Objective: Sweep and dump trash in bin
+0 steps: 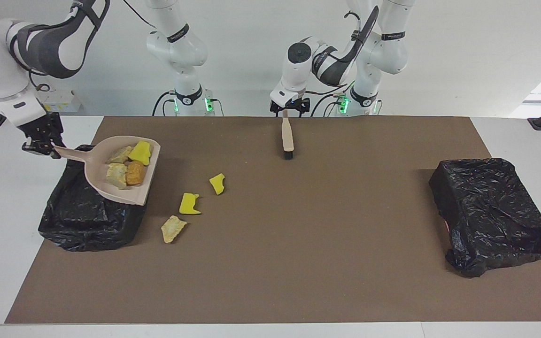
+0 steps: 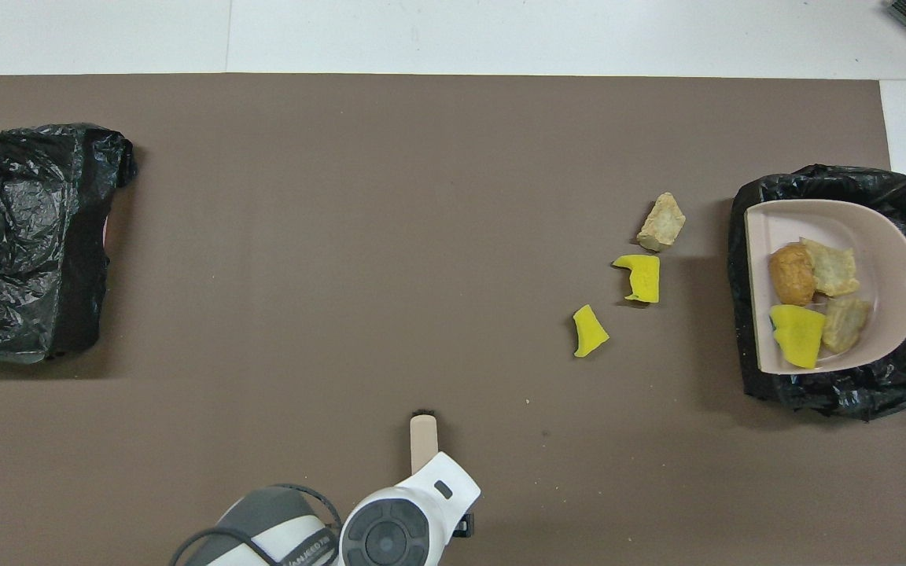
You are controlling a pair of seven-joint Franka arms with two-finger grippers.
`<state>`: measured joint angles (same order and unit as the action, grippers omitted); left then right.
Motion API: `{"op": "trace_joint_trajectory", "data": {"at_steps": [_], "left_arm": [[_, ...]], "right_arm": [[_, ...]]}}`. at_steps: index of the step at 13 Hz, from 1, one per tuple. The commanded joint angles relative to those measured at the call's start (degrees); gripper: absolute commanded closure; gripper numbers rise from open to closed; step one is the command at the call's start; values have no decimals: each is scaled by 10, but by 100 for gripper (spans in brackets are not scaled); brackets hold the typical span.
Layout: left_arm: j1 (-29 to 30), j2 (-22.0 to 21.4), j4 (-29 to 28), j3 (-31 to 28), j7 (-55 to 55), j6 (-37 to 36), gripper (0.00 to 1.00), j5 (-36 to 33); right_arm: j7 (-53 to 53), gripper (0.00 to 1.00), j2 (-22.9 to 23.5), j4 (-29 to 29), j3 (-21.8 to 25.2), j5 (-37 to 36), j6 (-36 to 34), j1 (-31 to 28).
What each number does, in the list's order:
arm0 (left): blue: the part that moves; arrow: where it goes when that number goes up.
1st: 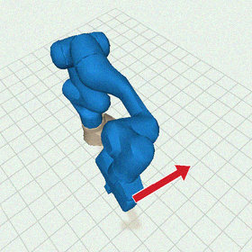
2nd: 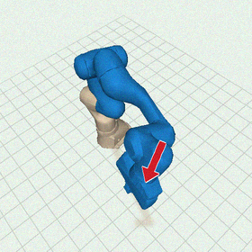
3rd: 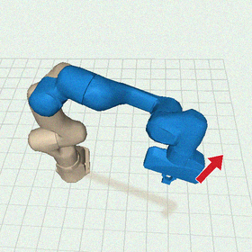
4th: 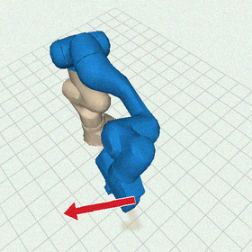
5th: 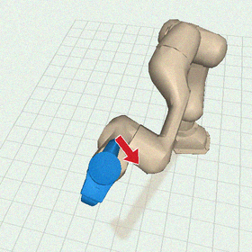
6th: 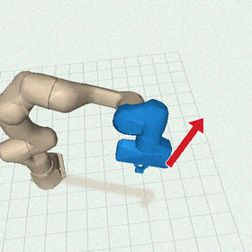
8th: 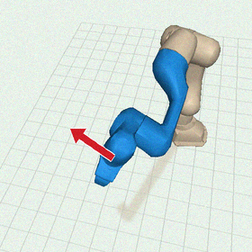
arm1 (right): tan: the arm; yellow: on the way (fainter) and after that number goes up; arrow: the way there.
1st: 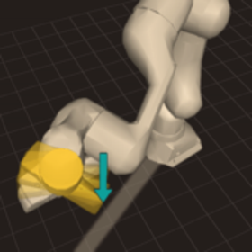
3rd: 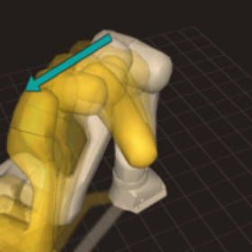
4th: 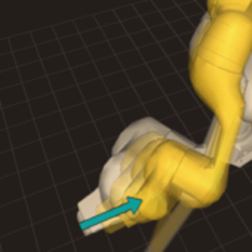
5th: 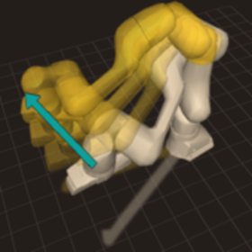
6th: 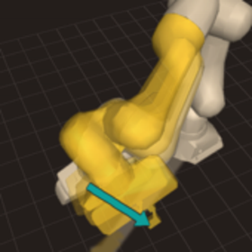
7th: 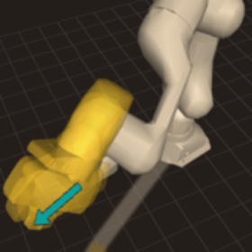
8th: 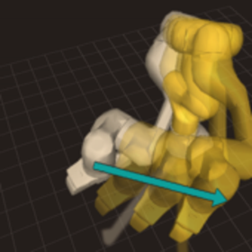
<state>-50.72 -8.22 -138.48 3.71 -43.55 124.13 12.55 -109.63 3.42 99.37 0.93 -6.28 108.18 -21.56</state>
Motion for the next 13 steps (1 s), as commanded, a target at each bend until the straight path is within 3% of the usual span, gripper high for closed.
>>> {"op": "trace_joint_trajectory", "data": {"at_steps": [1, 3, 5, 8, 13], "left_arm": [[61, 58, 103, 1, 14, -59, 0, -56], [97, 77, 148, 0, 38, -71, 0, -88], [142, 77, 185, -2, 74, -82, 0, -94], [205, 65, 240, -3, 170, -146, 0, -97], [318, 58, 376, -5, 303, -332, 0, -96]], "right_arm": [[2, 100, -4, 1, -6, -78, 45, -3], [15, 100, -2, -1, -6, -137, 56, -1], [21, 100, 1, -1, -14, -231, 64, 11], [32, 100, 2, -2, -14, -304, 63, 36], [15, 100, 0, -3, -15, -428, 63, 58]]}}
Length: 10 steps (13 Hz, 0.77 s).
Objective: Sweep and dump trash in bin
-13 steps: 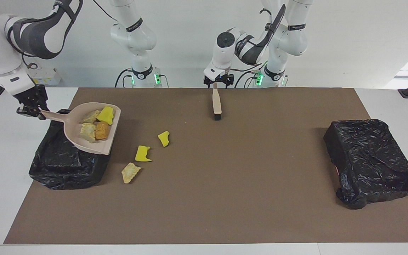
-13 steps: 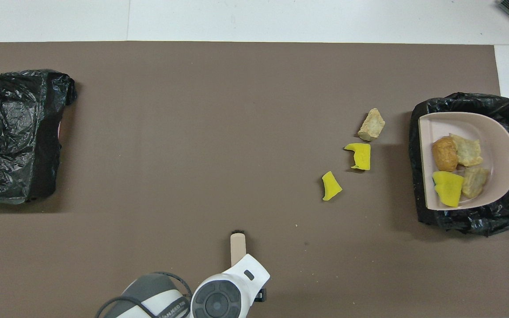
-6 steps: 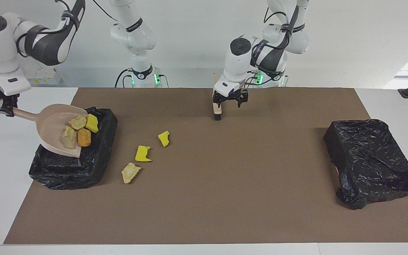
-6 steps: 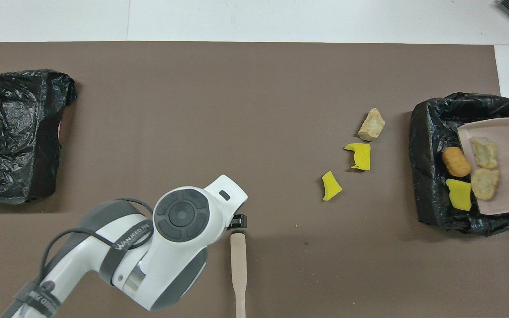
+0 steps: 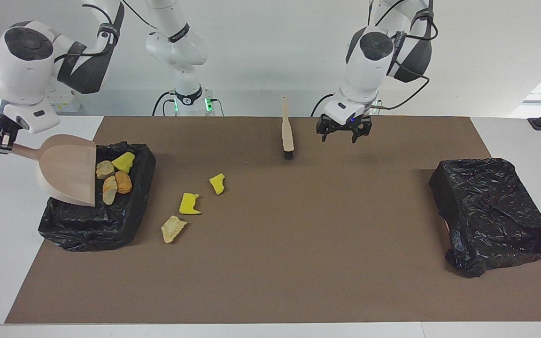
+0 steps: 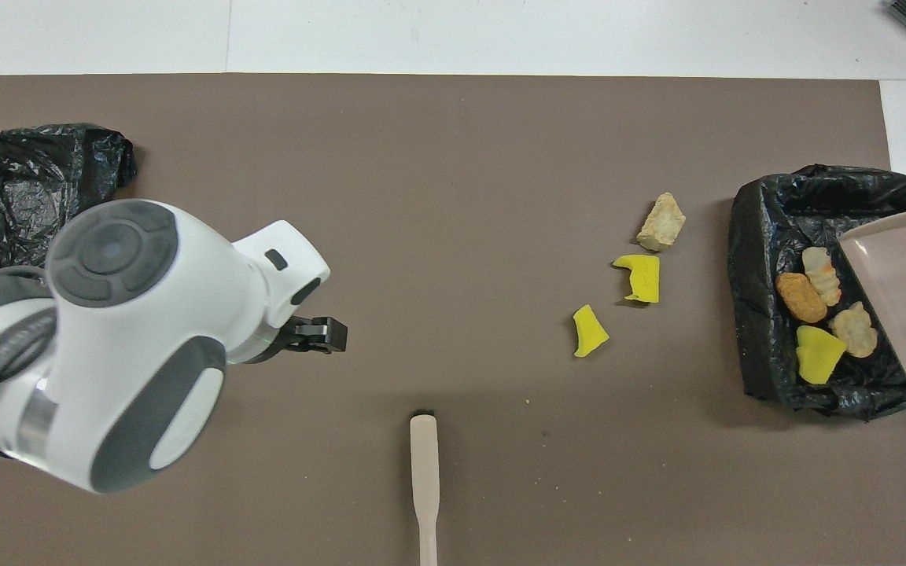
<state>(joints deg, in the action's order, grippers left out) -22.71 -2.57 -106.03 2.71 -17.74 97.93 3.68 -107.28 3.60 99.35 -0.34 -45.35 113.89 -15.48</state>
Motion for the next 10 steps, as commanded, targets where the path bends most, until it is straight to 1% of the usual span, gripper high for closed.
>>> {"op": "trace_joint_trajectory", "data": {"at_steps": [1, 3, 5, 6, 8, 10], "left_arm": [[58, 1, 71, 5, 80, -104, 0, -7], [100, -9, 103, 2, 139, -135, 0, -9], [149, -14, 125, 3, 199, -158, 0, -9], [162, -16, 142, 4, 224, -175, 0, -10], [176, -16, 156, 2, 244, -184, 0, -10], [184, -8, 178, 4, 244, -180, 0, -11]], "right_arm": [[-30, 100, -7, -4, -4, -40, 5, -3], [-47, 100, -20, -15, -8, -13, 1, -5], [-62, 100, -19, -18, -9, 66, -6, -4], [-63, 100, -19, -20, -8, 114, -8, -4], [-64, 100, -18, -33, -8, 196, -32, -6], [-59, 100, -19, -36, -6, 280, -39, -8]]}}
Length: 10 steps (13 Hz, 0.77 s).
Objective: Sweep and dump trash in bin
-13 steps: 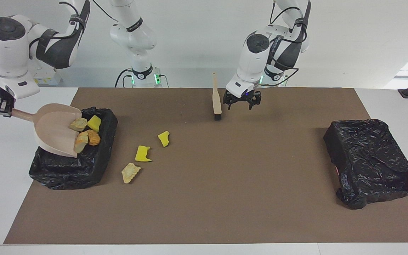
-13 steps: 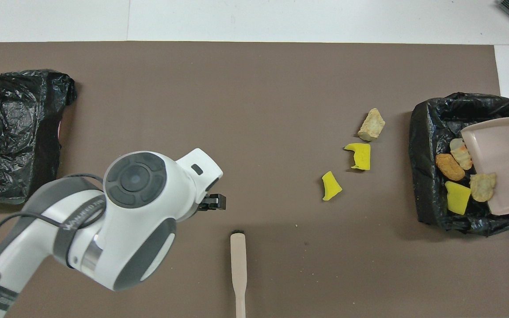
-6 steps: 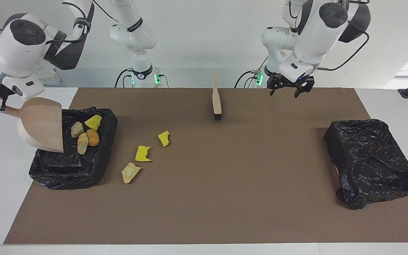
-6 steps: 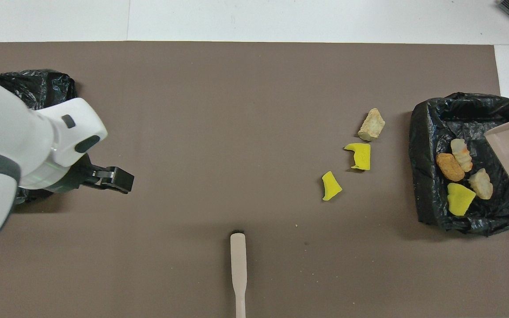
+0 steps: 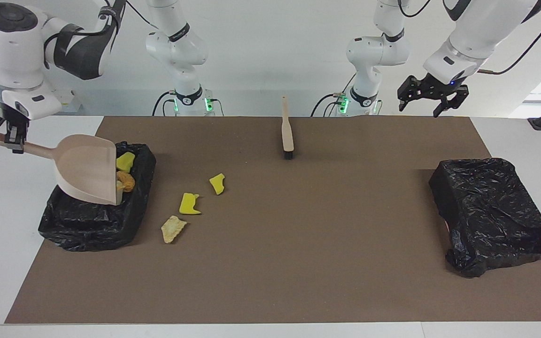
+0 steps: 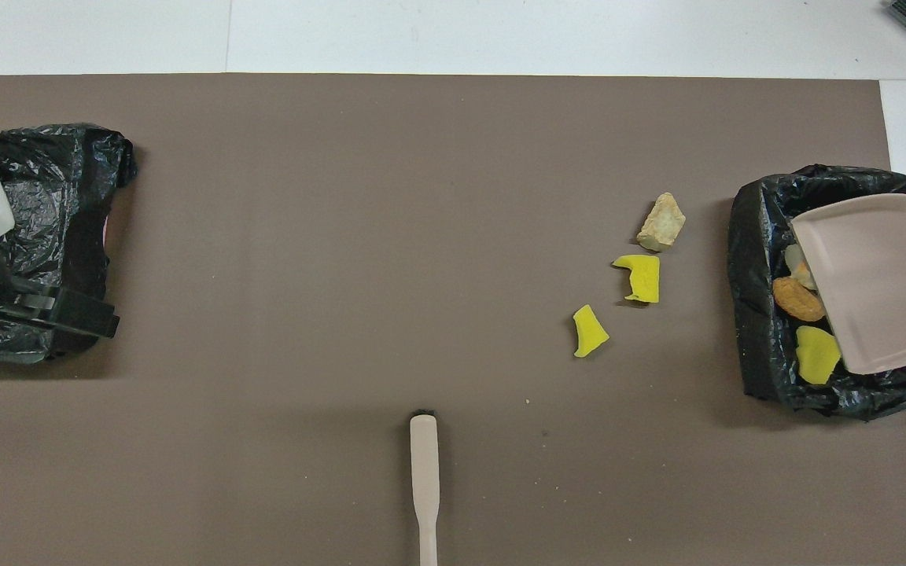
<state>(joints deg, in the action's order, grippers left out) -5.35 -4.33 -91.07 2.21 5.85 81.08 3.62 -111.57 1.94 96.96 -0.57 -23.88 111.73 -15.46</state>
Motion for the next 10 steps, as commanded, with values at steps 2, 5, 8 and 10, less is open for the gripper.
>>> {"op": "trace_joint_trajectory", "data": {"at_steps": [2, 5, 8, 10], "left_arm": [[11, 20, 55, 10, 11, -8, 0, -32], [10, 27, 56, 7, 25, 13, 0, -33], [10, 26, 55, 8, 65, 33, 0, -34], [12, 21, 51, 7, 58, 35, 0, -32]], "right_arm": [[0, 100, -6, -11, -2, 121, -20, -9], [65, 100, -17, 3, -7, 156, -44, -3], [208, 100, -41, 44, -11, 168, -61, 52], [333, 100, -52, 72, -11, 181, -71, 95]]}}
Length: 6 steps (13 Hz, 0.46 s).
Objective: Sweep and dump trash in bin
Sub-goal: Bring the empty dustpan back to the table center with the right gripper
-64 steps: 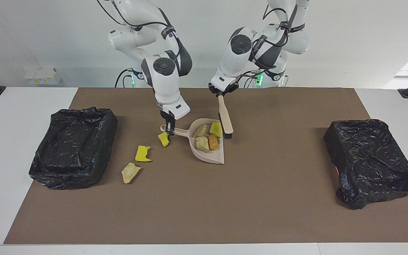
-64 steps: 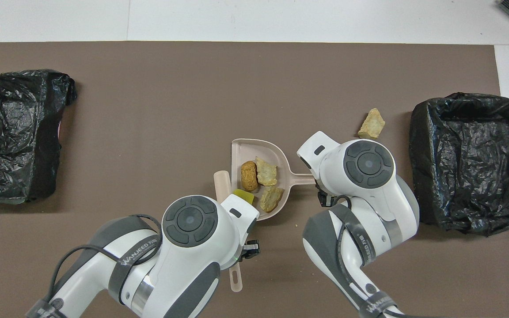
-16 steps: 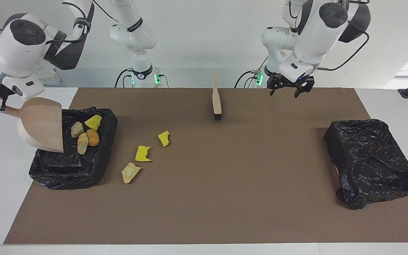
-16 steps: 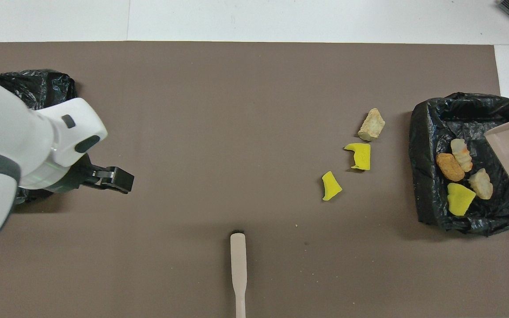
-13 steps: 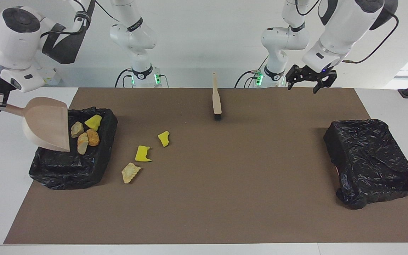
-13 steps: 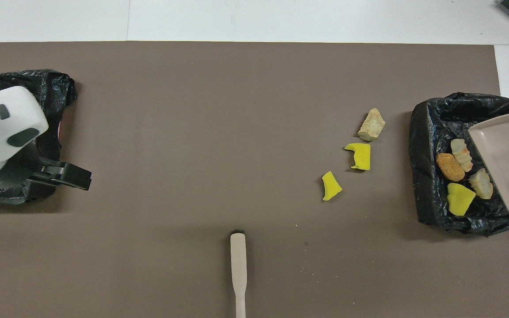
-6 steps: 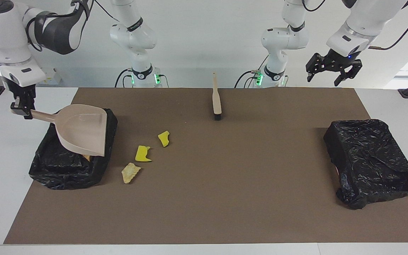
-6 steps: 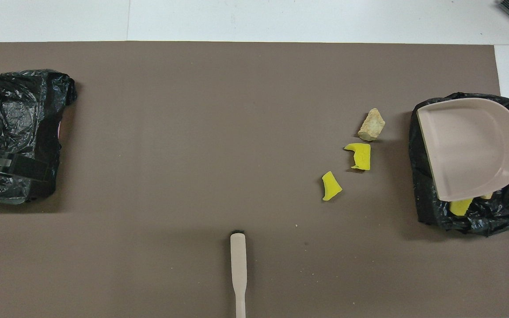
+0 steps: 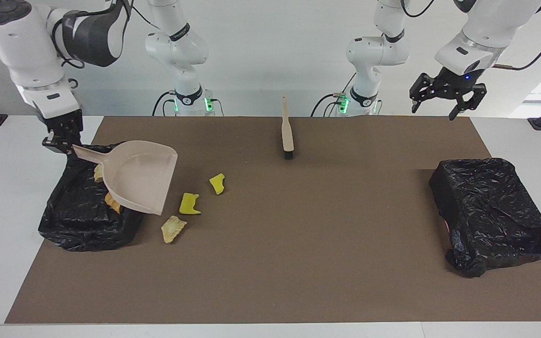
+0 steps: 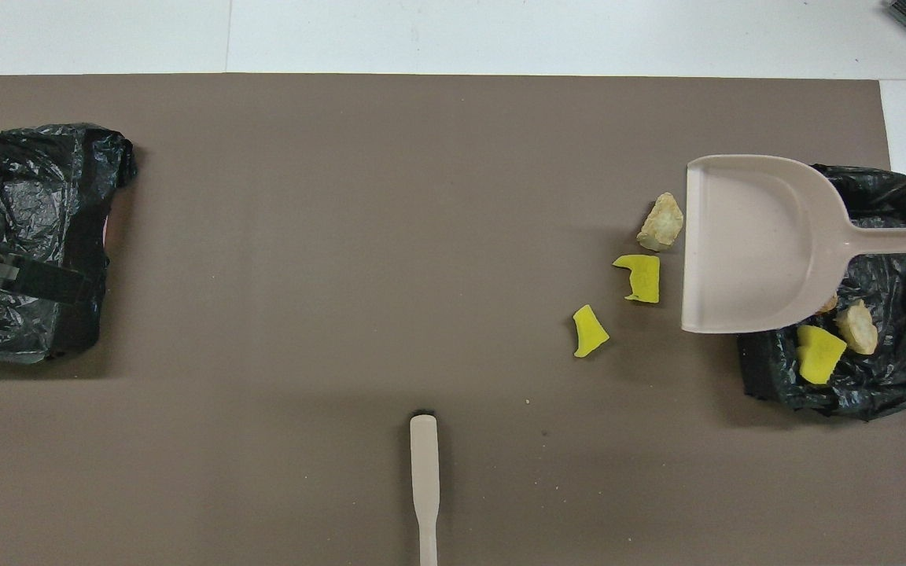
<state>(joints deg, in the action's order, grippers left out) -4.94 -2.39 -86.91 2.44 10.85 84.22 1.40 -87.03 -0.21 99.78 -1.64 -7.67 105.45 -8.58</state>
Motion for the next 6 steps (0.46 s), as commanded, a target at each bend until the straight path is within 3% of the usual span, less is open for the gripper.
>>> {"op": "trace_joint_trajectory", "data": {"at_steps": [1, 6], "left_arm": [[8, -2, 6, 3, 7, 3, 0, -10], [28, -3, -1, -2, 5, 13, 0, -4]], "right_arm": [[146, 100, -28, 45, 0, 20, -17, 47], [397, 100, -7, 66, 0, 56, -14, 136]]}}
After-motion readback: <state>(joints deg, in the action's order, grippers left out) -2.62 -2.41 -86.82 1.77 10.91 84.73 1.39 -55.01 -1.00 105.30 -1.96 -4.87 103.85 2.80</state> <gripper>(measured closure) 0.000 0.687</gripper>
